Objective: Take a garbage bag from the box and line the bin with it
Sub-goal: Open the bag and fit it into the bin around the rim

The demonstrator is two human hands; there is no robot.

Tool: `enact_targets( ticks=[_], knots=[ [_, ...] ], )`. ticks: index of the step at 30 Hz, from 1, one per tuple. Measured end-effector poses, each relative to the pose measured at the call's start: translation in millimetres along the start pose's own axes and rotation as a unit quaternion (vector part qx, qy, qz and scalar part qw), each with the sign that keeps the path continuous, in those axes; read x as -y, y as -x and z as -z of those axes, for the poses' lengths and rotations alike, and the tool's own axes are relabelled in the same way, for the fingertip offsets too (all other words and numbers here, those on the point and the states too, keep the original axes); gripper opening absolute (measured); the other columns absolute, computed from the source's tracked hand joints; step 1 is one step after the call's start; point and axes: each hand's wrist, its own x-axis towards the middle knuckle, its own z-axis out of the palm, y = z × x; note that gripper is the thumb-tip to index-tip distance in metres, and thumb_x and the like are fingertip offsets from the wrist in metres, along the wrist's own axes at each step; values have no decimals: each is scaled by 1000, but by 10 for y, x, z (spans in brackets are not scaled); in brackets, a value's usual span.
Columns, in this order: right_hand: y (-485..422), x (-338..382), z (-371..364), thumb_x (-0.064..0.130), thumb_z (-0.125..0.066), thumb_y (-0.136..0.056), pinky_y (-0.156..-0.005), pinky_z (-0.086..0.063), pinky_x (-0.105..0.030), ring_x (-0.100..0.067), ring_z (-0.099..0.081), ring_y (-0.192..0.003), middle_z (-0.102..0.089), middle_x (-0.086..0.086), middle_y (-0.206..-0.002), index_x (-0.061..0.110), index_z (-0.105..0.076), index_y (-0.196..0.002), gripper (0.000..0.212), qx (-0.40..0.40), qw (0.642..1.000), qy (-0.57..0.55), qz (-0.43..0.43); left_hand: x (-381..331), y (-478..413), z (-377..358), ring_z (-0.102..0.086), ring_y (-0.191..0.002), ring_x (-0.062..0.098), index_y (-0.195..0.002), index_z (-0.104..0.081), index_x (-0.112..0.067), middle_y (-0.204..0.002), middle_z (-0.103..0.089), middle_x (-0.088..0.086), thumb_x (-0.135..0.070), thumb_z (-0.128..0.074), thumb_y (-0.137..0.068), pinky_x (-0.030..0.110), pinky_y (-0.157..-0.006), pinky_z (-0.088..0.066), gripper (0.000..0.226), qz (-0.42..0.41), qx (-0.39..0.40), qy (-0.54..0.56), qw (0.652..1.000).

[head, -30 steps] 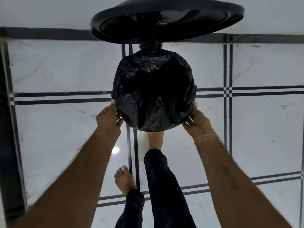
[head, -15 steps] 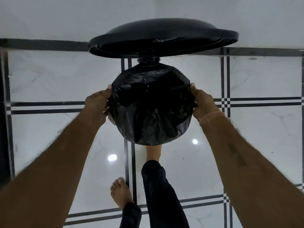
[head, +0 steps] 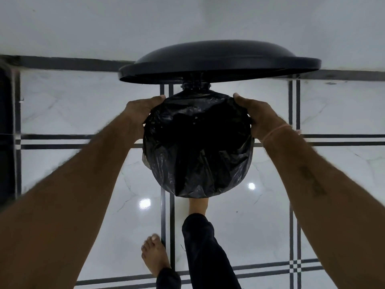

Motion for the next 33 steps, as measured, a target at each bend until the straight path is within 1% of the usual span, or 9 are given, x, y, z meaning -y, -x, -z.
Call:
enact_targets(
  ticks=[4,6,10,17,22,27,29,31,33],
  knots=[
    [-149,99,-16,38,-78,-91,-50,-57,-23,-17,-68,-74,-70,0,-83,14,-71,-91,25,18,999,28,-18,-21,-149,0,-71,-99,20,-88,-76,-19,-102,-75,3,-43,-81,-87,34,-78,-62,25,21,13,-38,999],
    [-199,102,-36,42,-76,-92,-61,-59,-27,-18,-70,-78,-73,0,-81,15,-70,-84,29,20,999,45,-18,-15,-204,-17,-72,-110,25,-94,-77,-15,-113,-77,8,-45,-81,-86,38,-86,-62,31,23,9,-44,999],
    [-164,-48,85,53,-73,-89,-71,-59,-29,-22,-72,-96,-73,0,-97,19,-73,-99,36,38,999,26,-15,70,-87,12,-65,-84,15,-94,-71,-23,-88,-69,-6,-50,-69,-93,30,-64,-52,27,19,11,-19,1000],
    [-50,-159,178,48,-74,-92,-67,-56,-32,-23,-70,-107,-73,0,-106,18,-73,-96,31,15,999,26,-41,184,30,46,-71,-98,19,-105,-76,-19,-100,-74,-4,-59,-73,-87,36,-73,-58,43,38,-8,14,999],
    [48,-250,164,54,-64,-97,-72,-59,-33,-18,-74,-98,-78,0,-106,17,-75,-110,41,17,999,-27,-34,442,88,-64,-66,-82,5,-104,-67,-16,-93,-69,-7,-54,-50,-104,23,-72,-53,42,-115,-137,-9,984],
    [-20,-284,229,49,-79,-86,-74,-64,-42,-26,-73,-111,-74,-6,-128,13,-74,-122,51,9,996,-50,-76,626,89,90,-61,-50,-3,-78,-63,-14,-66,-66,-7,-37,-58,-105,12,-50,-49,37,-122,-89,9,988],
    [-21,-256,202,48,-80,-85,-79,-64,-45,-25,-72,-107,-75,-3,-118,11,-75,-112,46,-5,997,-42,-72,583,71,94,-63,-49,-1,-78,-67,-17,-58,-69,-13,-39,-59,-105,11,-45,-46,35,-96,-91,11,991],
    [30,-240,165,44,-73,-93,-73,-61,-35,-20,-67,-94,-69,0,-96,12,-72,-100,32,-20,999,-9,-38,509,88,46,-65,-58,4,-81,-69,-21,-66,-70,-12,-40,-58,-105,10,-43,-44,32,-85,-98,18,991],
    [51,-244,139,45,-68,-97,-76,-60,-34,-20,-68,-97,-72,-1,-100,12,-73,-105,35,-24,1000,3,-2,425,119,-4,-64,-62,3,-87,-71,-22,-75,-69,-12,-44,-59,-103,11,-46,-46,30,-89,-94,17,991]
  ],
)
